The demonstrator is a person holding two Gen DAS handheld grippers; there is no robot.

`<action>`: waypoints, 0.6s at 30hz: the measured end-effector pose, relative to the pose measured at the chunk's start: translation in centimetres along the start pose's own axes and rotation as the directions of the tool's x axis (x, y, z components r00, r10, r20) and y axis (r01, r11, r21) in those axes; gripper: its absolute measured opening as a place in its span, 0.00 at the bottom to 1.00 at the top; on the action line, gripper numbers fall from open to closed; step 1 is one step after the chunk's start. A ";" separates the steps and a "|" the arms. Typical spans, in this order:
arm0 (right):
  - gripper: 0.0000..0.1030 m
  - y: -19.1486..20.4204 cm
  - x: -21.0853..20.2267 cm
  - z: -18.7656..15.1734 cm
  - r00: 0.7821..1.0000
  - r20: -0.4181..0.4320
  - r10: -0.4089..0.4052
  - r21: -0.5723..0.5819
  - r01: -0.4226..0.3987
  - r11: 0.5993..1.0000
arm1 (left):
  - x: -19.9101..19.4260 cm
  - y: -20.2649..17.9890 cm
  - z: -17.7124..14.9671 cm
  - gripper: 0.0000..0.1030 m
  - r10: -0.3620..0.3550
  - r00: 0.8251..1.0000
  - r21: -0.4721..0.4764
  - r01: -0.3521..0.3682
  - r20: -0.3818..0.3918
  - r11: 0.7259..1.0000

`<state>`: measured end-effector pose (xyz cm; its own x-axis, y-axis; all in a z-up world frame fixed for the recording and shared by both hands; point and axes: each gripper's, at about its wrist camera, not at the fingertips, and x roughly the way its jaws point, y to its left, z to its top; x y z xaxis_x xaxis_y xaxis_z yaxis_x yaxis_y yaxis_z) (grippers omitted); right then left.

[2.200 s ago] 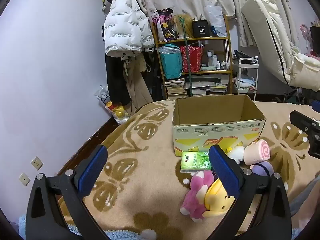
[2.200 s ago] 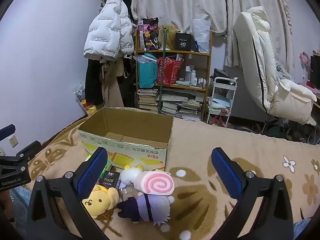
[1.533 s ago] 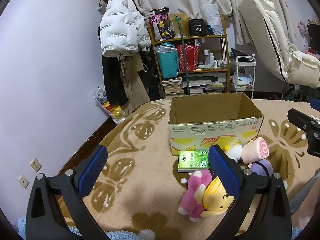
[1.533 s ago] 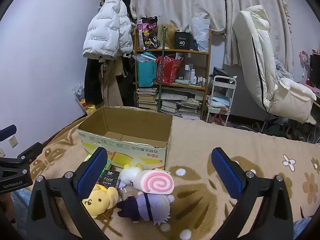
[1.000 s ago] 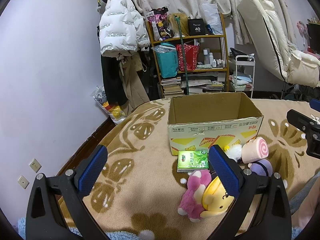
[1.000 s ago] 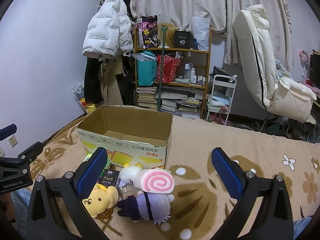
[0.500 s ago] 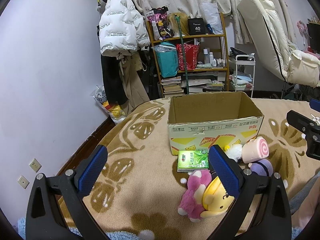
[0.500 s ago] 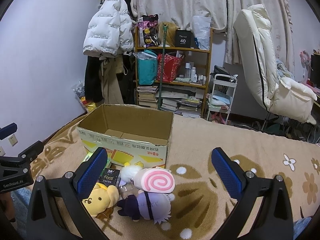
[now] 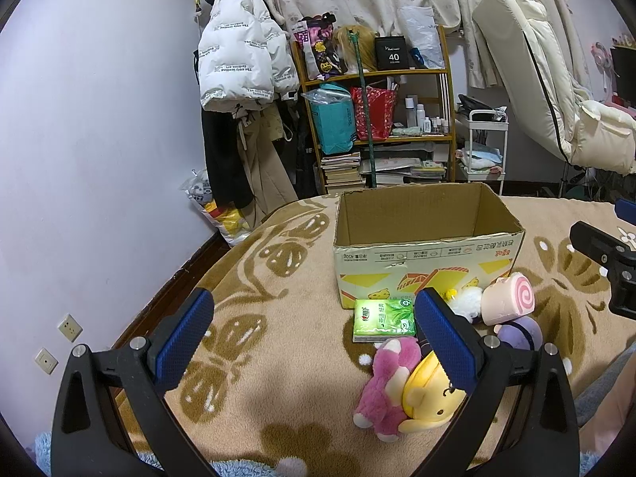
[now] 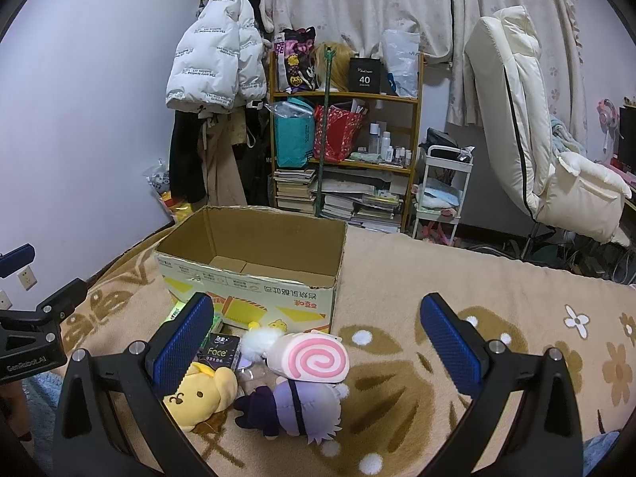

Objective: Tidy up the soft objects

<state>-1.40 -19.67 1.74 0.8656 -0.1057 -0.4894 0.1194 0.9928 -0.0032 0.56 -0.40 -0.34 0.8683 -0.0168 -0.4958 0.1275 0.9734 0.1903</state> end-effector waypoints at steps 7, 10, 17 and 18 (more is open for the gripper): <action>1.00 0.0 0.0 0.2 1.000 -0.002 0.000 0.000 0.000 1.000 | 0.0 0.0 0.0 0.97 0.000 1.000 0.000 0.000 0.000 1.000; 1.00 0.0 -0.1 0.4 1.000 -0.003 -0.001 0.000 0.001 1.000 | 0.0 0.1 0.0 0.97 0.000 1.000 0.000 0.000 -0.001 1.000; 1.00 0.0 -0.1 0.6 1.000 -0.005 0.001 0.000 -0.001 1.000 | 0.0 0.0 0.0 0.97 0.000 1.000 0.001 0.000 -0.001 1.000; 1.00 0.0 -0.1 0.6 1.000 -0.005 -0.001 0.000 0.001 1.000 | 0.1 -0.2 -0.5 0.97 0.001 1.000 0.001 -0.001 -0.002 1.000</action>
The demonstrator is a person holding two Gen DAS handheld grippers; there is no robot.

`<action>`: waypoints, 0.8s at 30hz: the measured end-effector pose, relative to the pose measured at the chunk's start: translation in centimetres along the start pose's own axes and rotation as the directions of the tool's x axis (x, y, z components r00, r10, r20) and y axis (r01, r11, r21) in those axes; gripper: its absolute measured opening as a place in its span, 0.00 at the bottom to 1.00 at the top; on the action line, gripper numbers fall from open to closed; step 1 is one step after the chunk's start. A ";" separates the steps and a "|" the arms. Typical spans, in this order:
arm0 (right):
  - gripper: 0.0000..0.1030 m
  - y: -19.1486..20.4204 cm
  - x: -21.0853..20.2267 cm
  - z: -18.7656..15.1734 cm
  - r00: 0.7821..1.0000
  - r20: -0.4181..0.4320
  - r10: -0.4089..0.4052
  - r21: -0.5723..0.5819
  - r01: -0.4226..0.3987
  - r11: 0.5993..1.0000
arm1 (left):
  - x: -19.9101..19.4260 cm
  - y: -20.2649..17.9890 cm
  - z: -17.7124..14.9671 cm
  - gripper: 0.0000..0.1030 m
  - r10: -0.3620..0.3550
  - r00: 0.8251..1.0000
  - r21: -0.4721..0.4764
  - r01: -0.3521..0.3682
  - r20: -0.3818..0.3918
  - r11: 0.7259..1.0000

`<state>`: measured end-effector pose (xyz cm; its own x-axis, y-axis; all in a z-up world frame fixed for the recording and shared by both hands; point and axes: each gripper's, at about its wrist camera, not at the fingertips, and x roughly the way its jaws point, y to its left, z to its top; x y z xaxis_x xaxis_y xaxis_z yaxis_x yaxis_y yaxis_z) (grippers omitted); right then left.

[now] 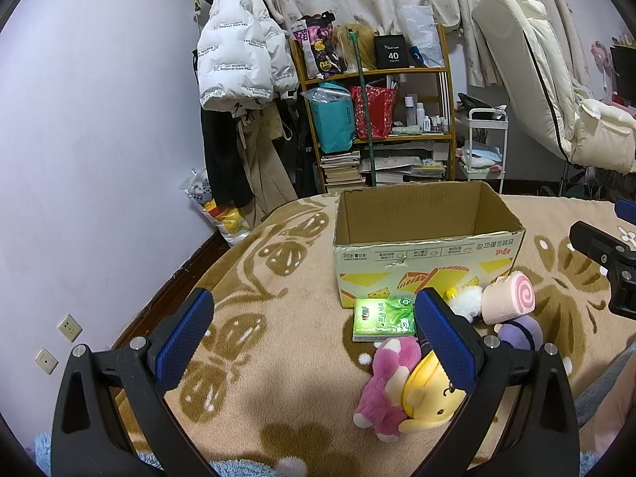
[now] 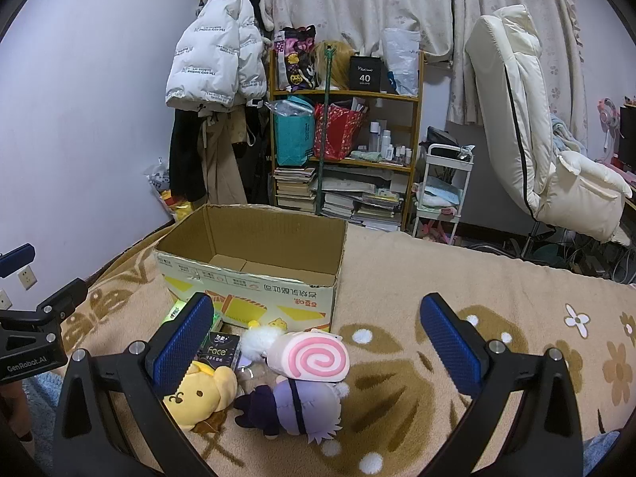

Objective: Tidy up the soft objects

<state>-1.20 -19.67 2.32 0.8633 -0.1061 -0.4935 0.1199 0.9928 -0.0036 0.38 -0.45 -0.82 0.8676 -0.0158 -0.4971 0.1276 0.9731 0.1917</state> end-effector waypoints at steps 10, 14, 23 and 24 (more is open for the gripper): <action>1.00 0.0 -0.1 0.3 1.000 -0.002 0.000 -0.001 0.000 1.000 | 0.3 -0.1 -0.3 0.97 0.011 1.000 -0.002 -0.011 -0.005 1.000; 1.00 0.0 -0.1 0.4 1.000 -0.004 -0.001 -0.001 0.001 1.000 | 0.5 -0.1 -0.4 0.97 0.012 1.000 -0.001 -0.012 -0.010 1.000; 1.00 -0.3 2.2 -2.6 0.997 -0.072 0.016 0.045 -0.013 0.999 | 1.3 -0.3 -0.4 0.97 0.001 0.999 0.013 0.000 -0.044 1.000; 1.00 -0.5 2.5 -2.9 0.996 -0.086 0.022 0.058 -0.017 0.998 | 1.4 -0.4 -0.4 0.97 0.000 0.999 0.017 0.001 -0.052 1.000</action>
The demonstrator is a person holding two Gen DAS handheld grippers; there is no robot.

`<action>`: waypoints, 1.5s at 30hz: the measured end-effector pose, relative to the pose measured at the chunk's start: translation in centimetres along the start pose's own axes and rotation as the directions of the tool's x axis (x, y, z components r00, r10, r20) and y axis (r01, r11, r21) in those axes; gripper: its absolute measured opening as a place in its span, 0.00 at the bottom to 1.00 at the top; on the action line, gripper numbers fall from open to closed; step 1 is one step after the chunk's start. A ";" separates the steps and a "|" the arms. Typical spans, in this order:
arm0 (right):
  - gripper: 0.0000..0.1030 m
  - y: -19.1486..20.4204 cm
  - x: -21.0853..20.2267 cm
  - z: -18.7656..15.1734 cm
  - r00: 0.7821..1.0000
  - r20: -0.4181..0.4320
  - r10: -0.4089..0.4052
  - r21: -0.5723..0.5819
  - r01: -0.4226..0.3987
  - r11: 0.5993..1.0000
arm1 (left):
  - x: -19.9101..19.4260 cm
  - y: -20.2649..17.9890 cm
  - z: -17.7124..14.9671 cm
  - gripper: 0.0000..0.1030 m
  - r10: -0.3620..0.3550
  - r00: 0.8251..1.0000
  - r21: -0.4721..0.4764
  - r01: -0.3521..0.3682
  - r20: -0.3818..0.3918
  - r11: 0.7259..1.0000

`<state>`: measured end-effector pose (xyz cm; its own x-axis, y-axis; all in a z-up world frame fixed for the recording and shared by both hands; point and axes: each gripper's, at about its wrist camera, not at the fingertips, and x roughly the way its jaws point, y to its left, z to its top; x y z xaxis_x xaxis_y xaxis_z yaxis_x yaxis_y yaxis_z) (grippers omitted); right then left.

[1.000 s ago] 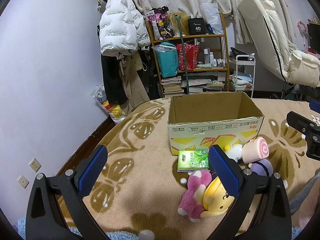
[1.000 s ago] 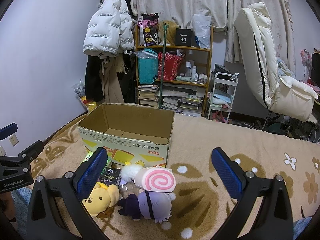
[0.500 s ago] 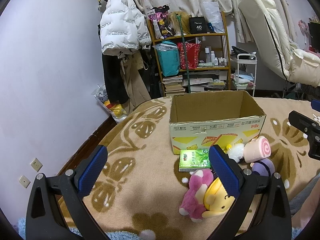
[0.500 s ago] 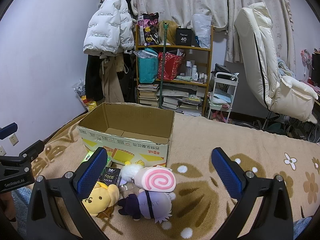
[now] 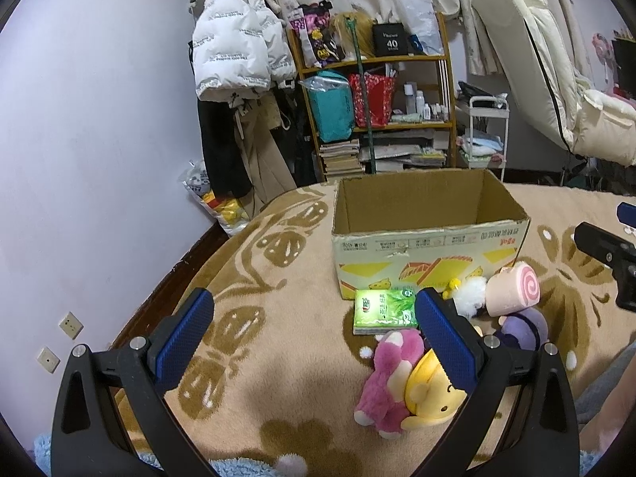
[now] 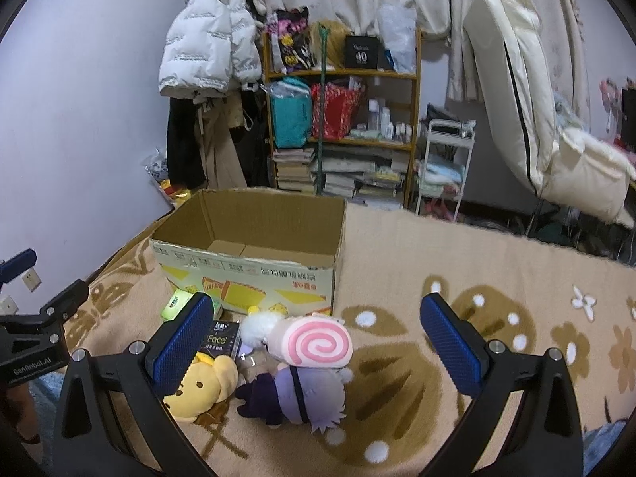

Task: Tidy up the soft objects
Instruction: 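Grasp the yellow bear plush with the left tool while the right tool grasps the purple-haired doll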

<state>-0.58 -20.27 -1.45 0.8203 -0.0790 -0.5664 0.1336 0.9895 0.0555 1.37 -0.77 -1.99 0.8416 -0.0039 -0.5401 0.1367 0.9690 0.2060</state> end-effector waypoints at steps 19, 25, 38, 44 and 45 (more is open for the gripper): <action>1.00 -2.6 6.4 -1.8 0.913 -0.403 0.063 0.142 -0.006 0.990 | 3.8 -4.9 -1.1 0.97 -0.110 0.979 0.141 0.135 -0.173 0.981; 1.00 -2.2 8.3 -2.2 0.878 -0.471 0.082 0.158 -0.008 0.987 | 5.4 -6.3 -1.7 0.97 -0.158 0.956 0.154 0.200 -0.248 0.968; 0.94 -2.9 11.0 -3.8 0.799 -0.574 0.179 0.249 -0.038 0.968 | 8.0 -10.0 -3.8 0.97 -0.199 0.916 0.221 0.287 -0.349 0.932; 0.85 -3.3 13.0 -5.1 0.749 -0.618 0.240 0.317 -0.042 0.948 | 9.5 -11.6 -4.7 0.96 -0.197 0.894 0.239 0.310 -0.403 0.920; 0.83 -3.2 13.2 -5.2 0.744 -0.622 0.246 0.320 -0.046 0.946 | 9.6 -11.7 -4.8 0.96 -0.194 0.893 0.243 0.310 -0.406 0.919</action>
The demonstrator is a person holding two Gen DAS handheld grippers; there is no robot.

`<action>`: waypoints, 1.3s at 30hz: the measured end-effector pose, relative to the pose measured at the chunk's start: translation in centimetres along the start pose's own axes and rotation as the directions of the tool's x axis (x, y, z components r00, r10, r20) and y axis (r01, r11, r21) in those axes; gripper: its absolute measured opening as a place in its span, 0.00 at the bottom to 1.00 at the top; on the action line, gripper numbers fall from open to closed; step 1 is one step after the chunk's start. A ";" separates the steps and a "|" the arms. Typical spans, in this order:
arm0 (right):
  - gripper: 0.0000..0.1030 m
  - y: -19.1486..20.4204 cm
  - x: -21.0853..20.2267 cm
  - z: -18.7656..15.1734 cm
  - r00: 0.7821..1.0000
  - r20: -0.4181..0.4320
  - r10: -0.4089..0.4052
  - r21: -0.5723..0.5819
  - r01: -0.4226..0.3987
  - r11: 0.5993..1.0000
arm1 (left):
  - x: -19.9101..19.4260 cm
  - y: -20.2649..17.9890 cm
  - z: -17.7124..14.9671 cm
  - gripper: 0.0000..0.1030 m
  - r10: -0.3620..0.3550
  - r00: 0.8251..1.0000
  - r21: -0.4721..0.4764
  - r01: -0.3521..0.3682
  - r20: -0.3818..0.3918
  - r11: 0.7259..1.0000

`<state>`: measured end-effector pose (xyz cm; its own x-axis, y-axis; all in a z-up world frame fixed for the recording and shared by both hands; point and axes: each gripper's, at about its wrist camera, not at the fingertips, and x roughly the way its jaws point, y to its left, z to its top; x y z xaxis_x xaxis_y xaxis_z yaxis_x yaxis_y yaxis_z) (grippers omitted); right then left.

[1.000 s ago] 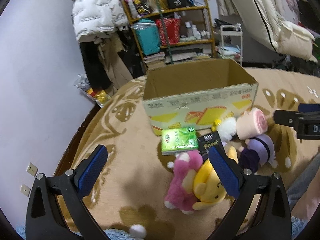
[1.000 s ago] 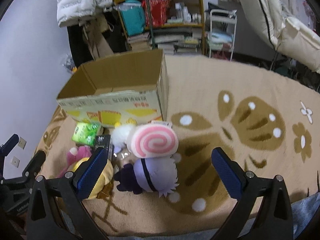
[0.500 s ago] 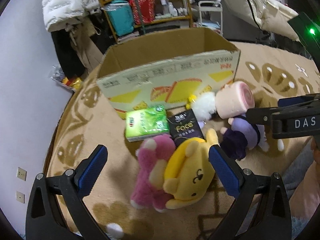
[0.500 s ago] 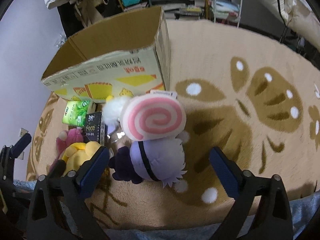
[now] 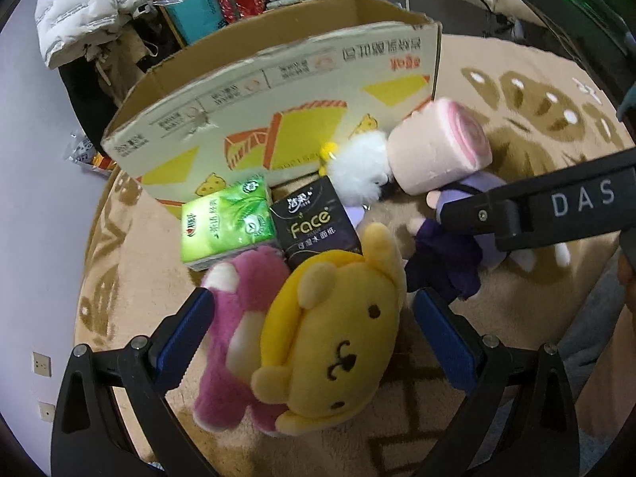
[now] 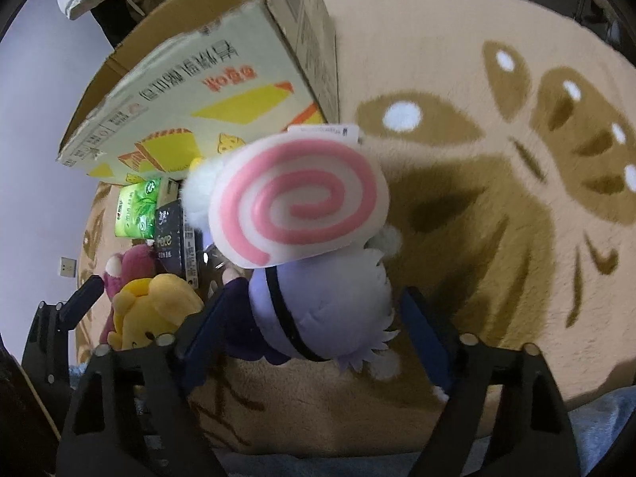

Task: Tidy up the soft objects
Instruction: 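Grasp the yellow bear plush with the left tool while the right tool grasps the purple-haired doll, then lift both plushes and drop them into the cardboard box, opening both tools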

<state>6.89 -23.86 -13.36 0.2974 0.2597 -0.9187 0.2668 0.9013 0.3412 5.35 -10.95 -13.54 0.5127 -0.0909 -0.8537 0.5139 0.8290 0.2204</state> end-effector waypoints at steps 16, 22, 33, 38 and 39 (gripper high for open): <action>0.76 1.0 1.5 0.1 1.000 -0.019 0.010 -0.006 -0.010 1.000 | 0.9 -0.8 -0.2 0.61 0.025 1.000 0.041 -0.025 -0.018 0.999; 0.69 1.3 1.1 0.1 1.000 0.008 0.001 -0.012 -0.001 1.000 | 0.3 0.3 0.0 0.55 0.000 1.000 -0.013 0.000 -0.007 1.000; 0.67 1.9 -1.6 -0.2 0.993 0.111 0.036 -0.062 -0.029 0.998 | -2.7 3.4 0.4 0.54 0.038 0.996 -0.141 -0.027 0.079 0.990; 0.67 2.9 -3.6 -0.6 0.979 0.187 0.080 -0.117 -0.059 0.991 | -4.4 4.2 0.2 0.54 0.071 0.989 -0.187 -0.046 0.130 0.981; 0.67 3.4 -4.3 -0.8 0.971 0.221 0.091 -0.134 -0.063 0.989 | -4.9 4.5 0.2 0.54 0.075 0.987 -0.200 -0.045 0.144 0.979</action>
<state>5.82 -21.66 -8.42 0.5155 0.2582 -0.8171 0.1228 0.9214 0.3687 5.31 -6.91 -8.29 0.6436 -0.1071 -0.7579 0.3426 0.9258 0.1601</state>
